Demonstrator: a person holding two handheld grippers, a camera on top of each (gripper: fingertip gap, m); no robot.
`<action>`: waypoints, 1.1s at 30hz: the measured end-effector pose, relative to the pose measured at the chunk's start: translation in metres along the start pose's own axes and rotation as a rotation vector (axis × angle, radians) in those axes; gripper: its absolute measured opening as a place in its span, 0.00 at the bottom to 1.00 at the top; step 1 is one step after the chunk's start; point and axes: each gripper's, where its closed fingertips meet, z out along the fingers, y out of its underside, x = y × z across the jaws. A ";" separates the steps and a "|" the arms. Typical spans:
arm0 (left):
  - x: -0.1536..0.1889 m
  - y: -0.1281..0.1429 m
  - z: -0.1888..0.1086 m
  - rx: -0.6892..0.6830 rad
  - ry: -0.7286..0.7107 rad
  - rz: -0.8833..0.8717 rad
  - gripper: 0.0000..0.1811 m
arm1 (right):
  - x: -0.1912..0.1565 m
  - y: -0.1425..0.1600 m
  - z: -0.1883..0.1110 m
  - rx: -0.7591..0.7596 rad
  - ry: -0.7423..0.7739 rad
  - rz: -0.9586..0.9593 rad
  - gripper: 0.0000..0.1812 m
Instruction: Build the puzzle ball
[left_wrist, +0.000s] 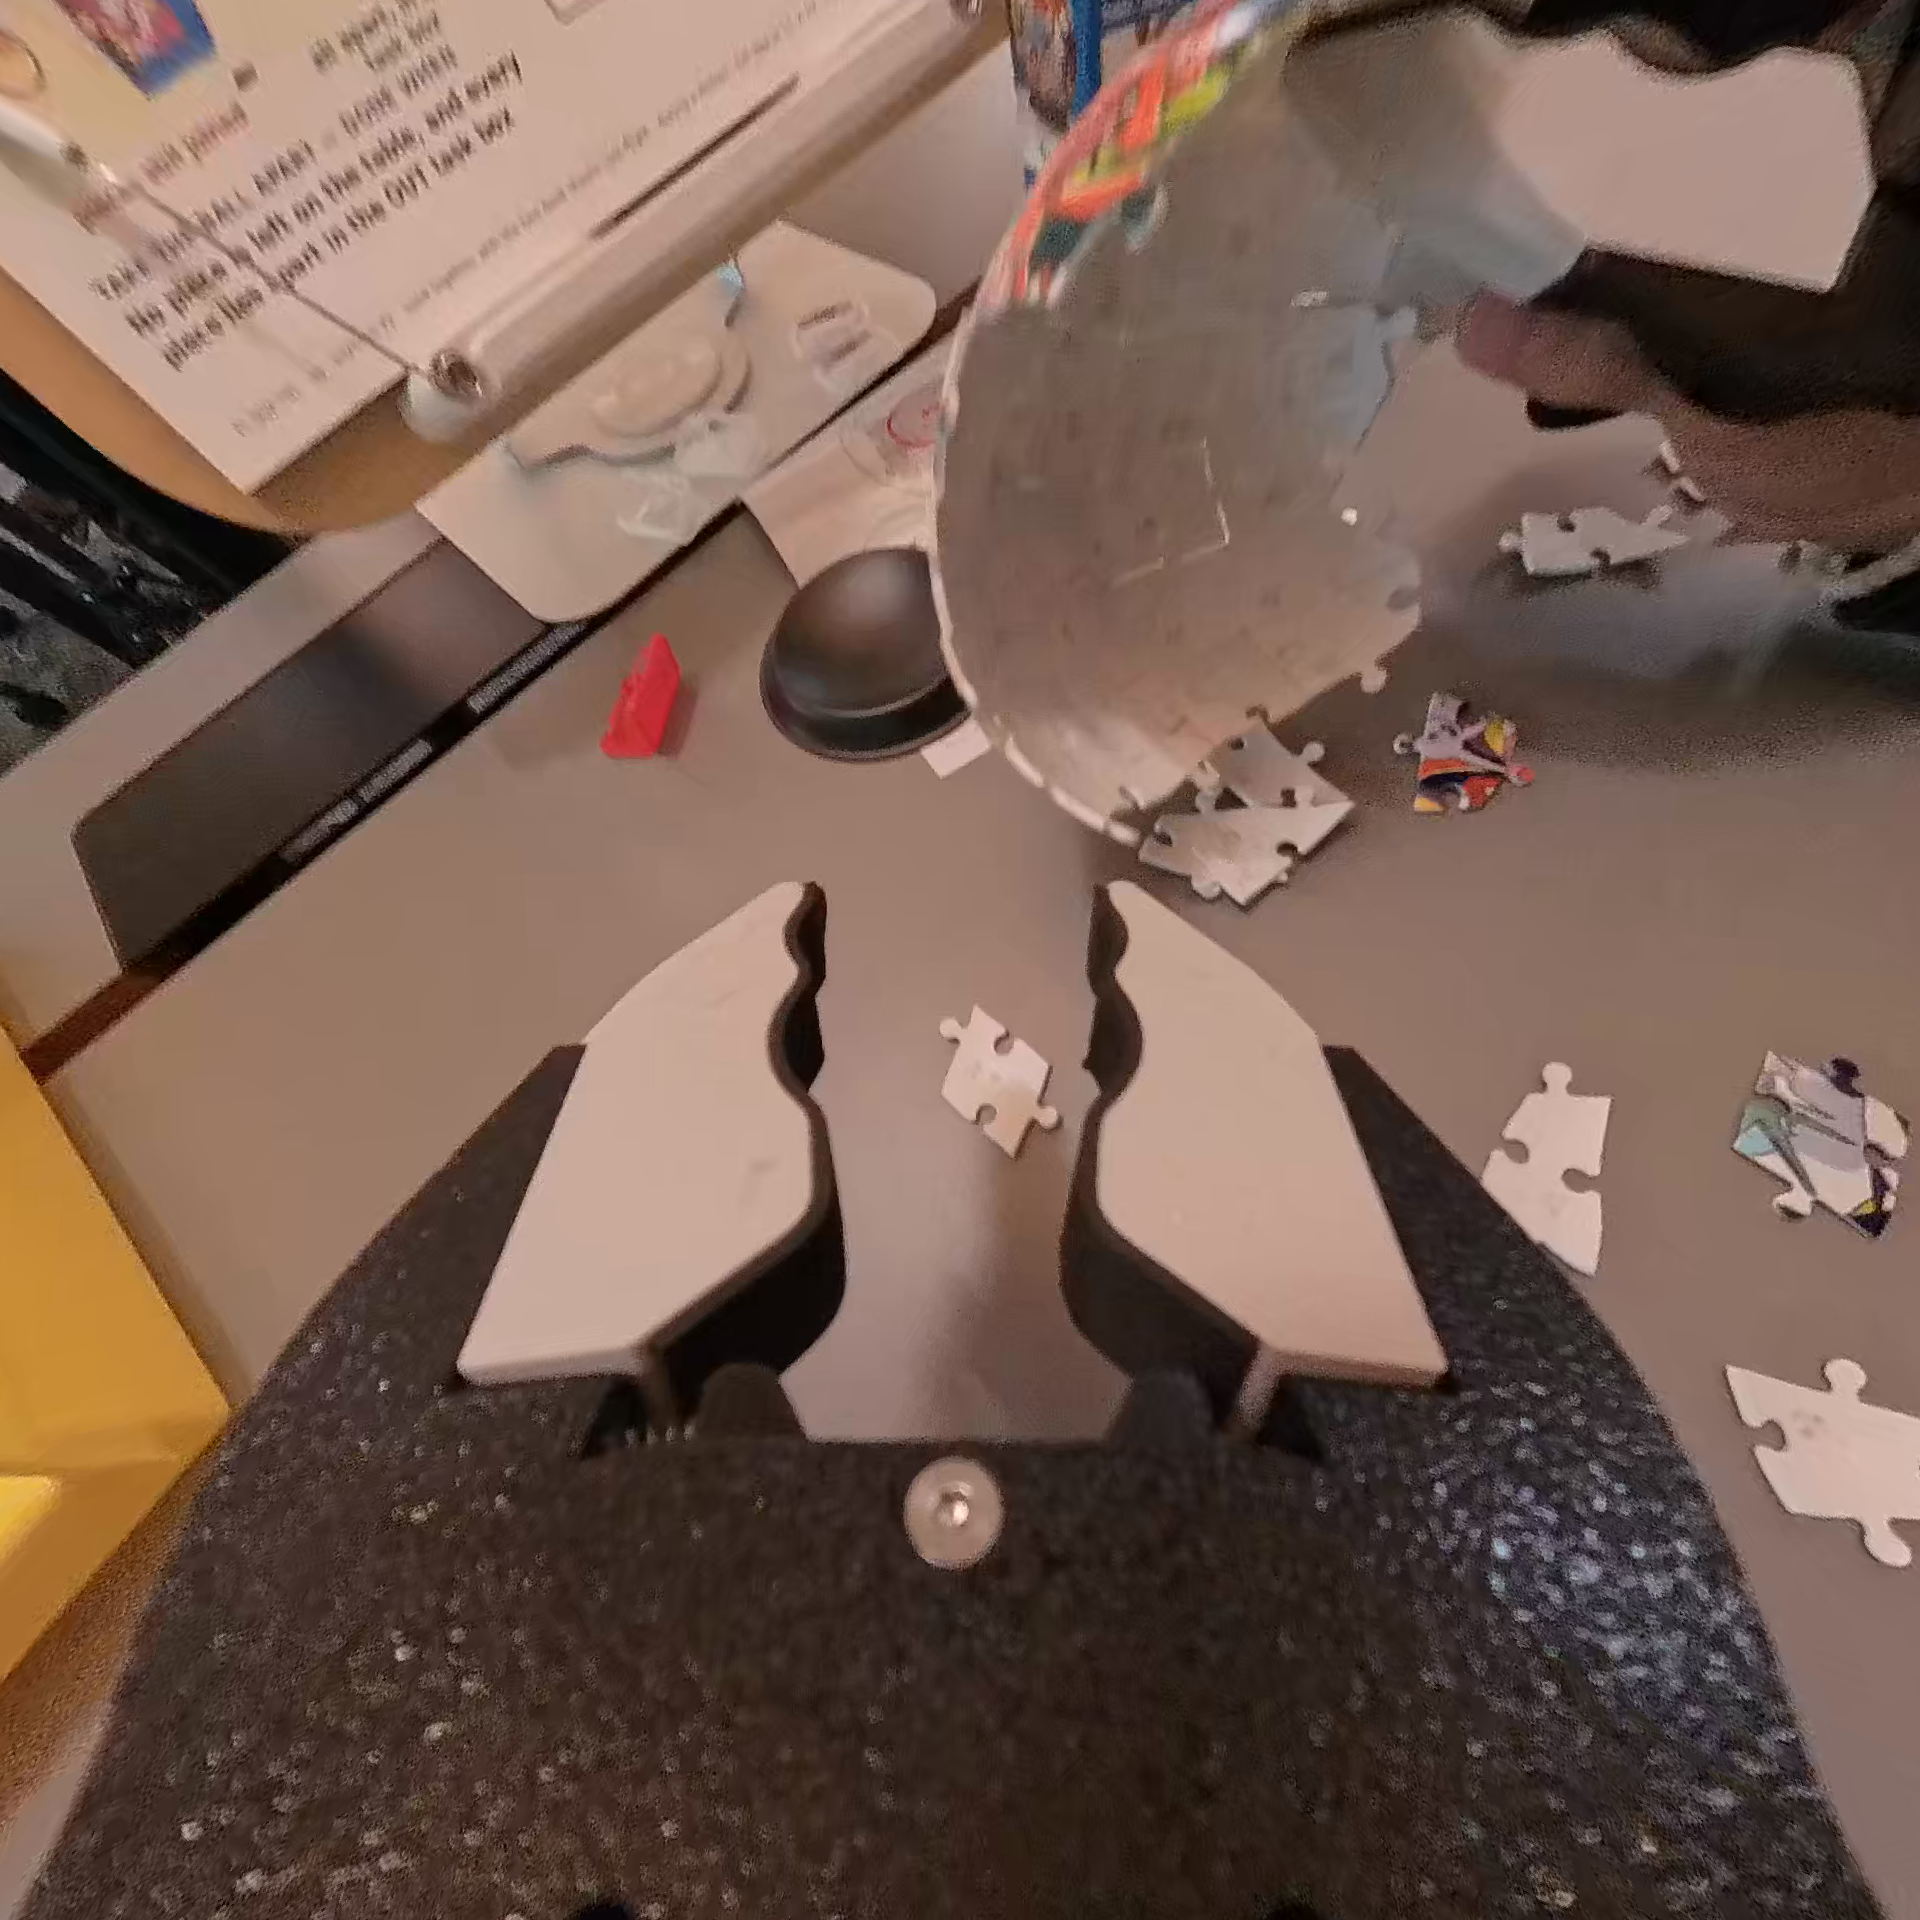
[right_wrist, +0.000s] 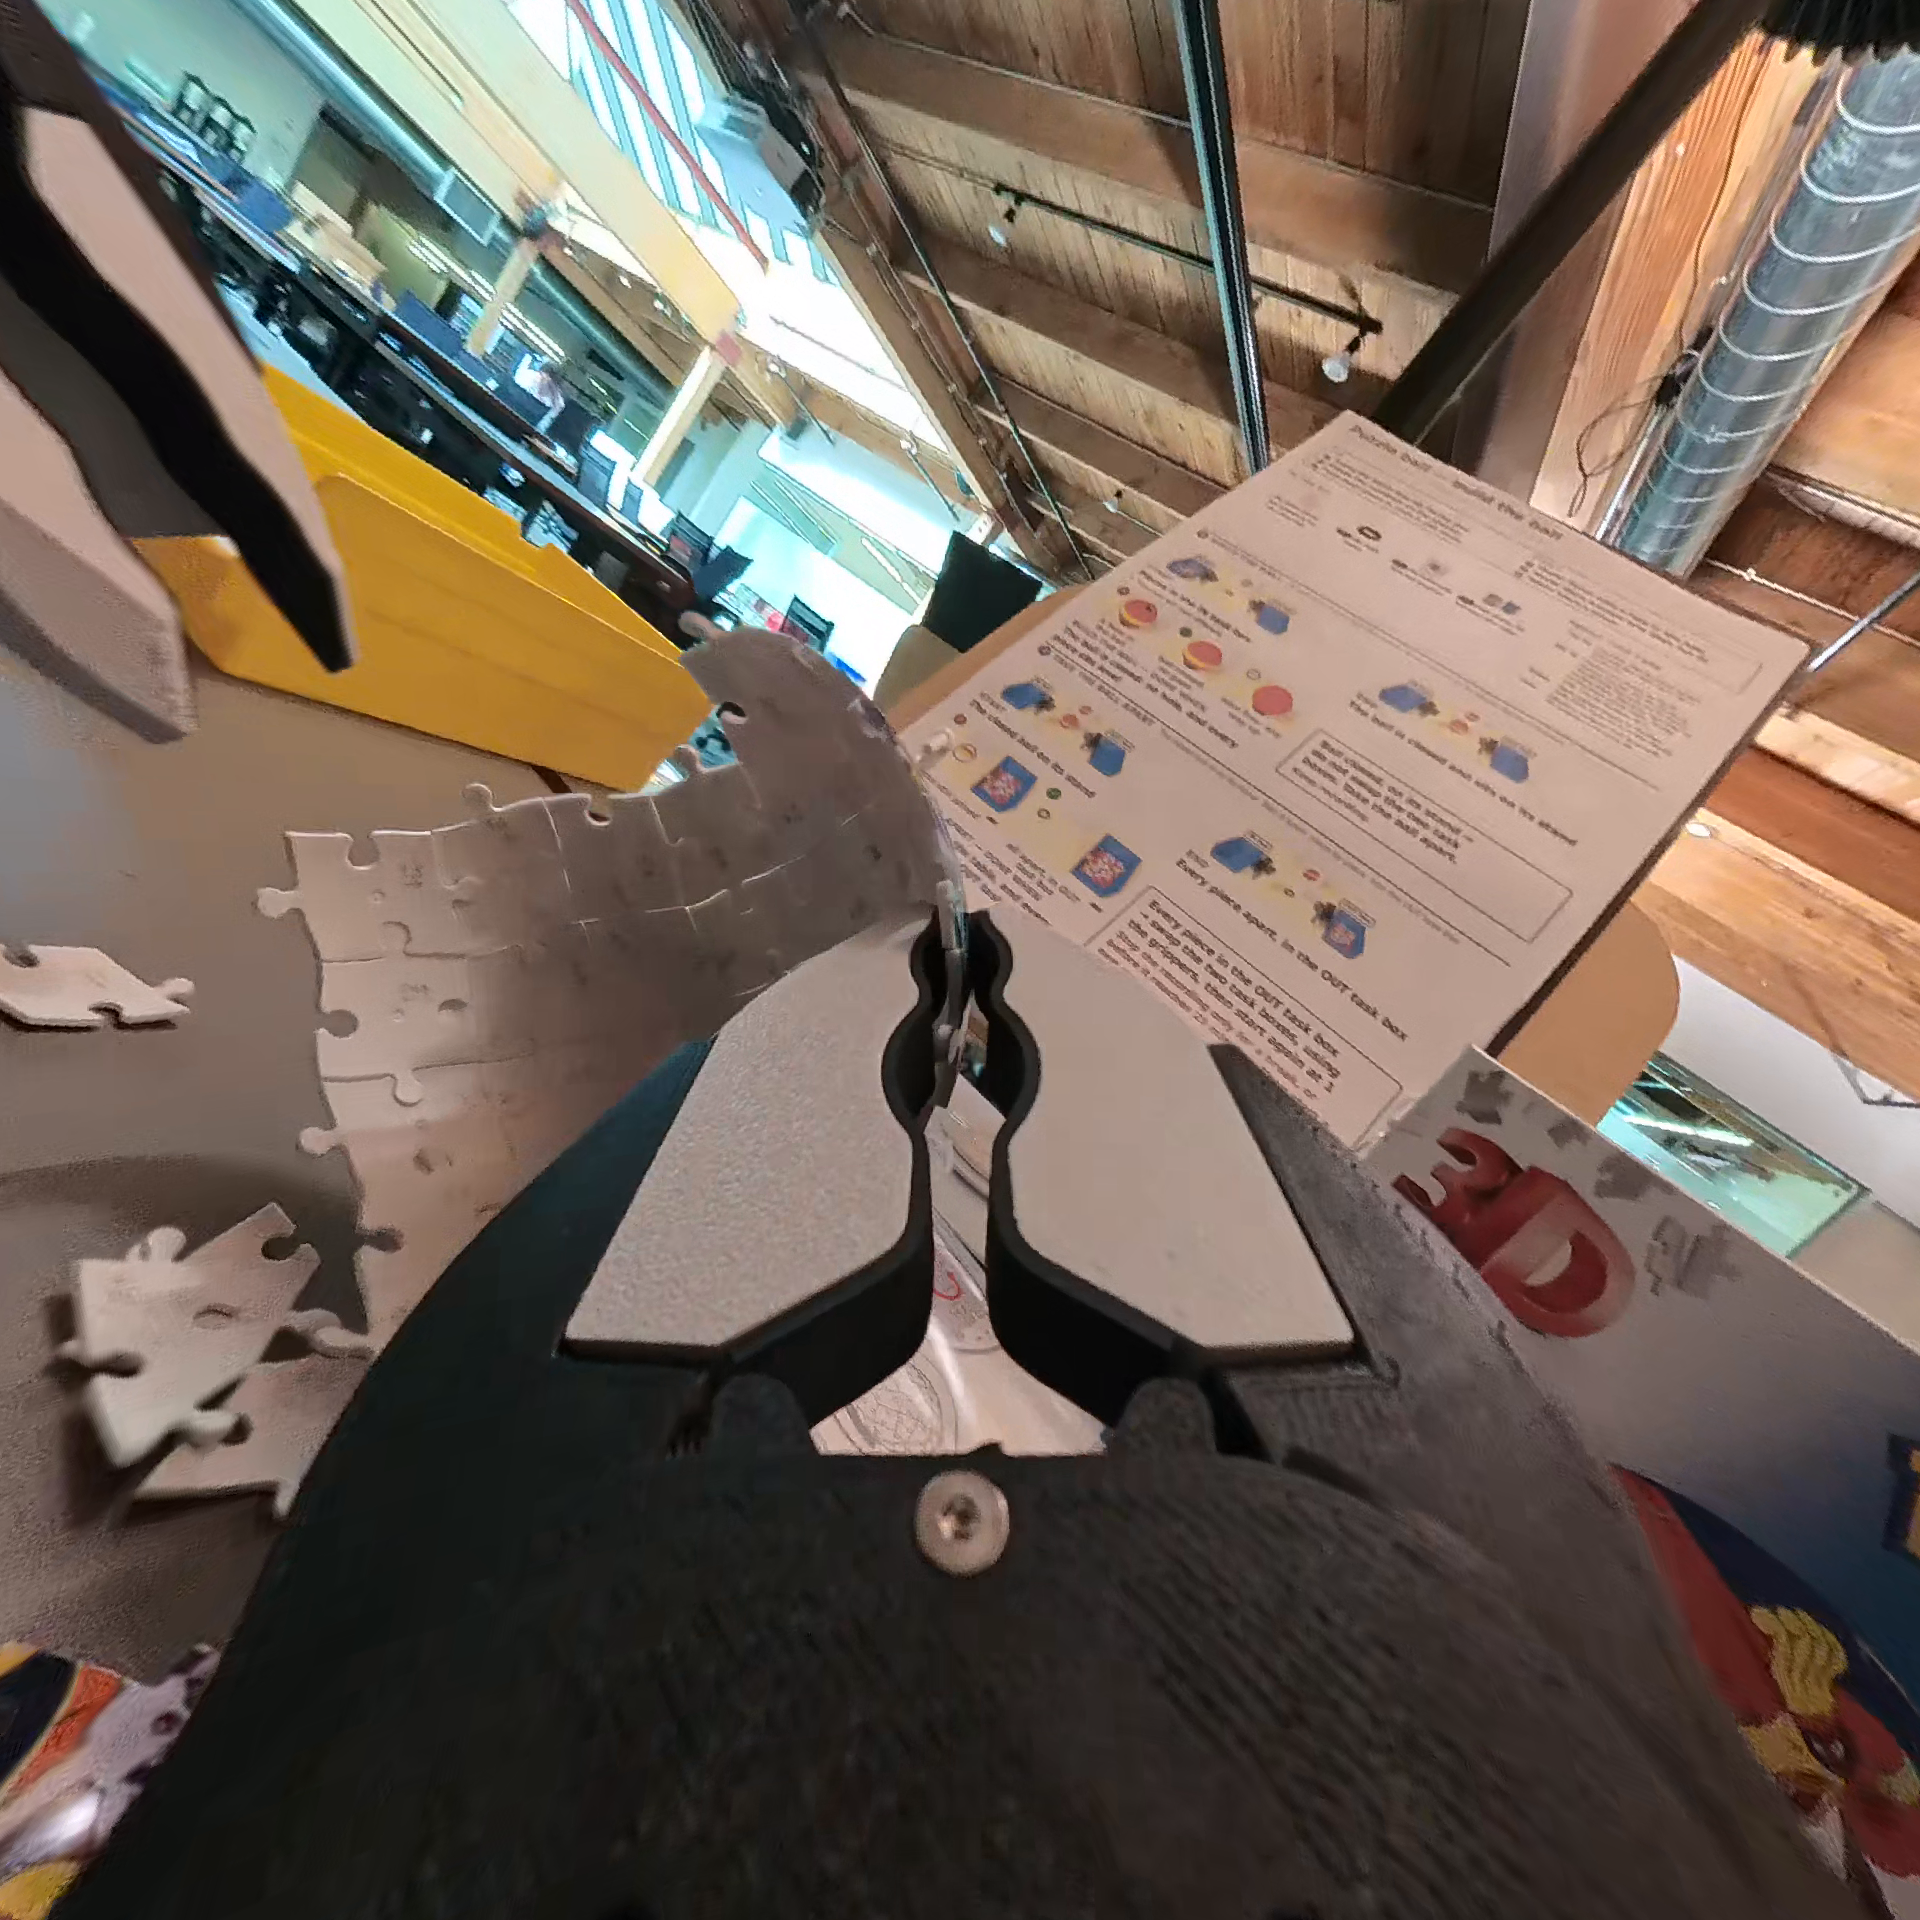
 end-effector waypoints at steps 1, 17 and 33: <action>0.000 -0.005 -0.001 0.014 -0.001 0.012 0.27 | -0.002 -0.002 0.001 0.006 -0.008 -0.001 0.02; 0.002 -0.060 0.010 0.172 -0.235 0.600 0.20 | -0.043 -0.009 0.010 -0.022 -0.201 -0.014 0.02; 0.005 -0.034 0.019 0.176 -0.177 0.532 0.04 | -0.072 -0.006 0.013 -0.082 -0.371 0.092 0.02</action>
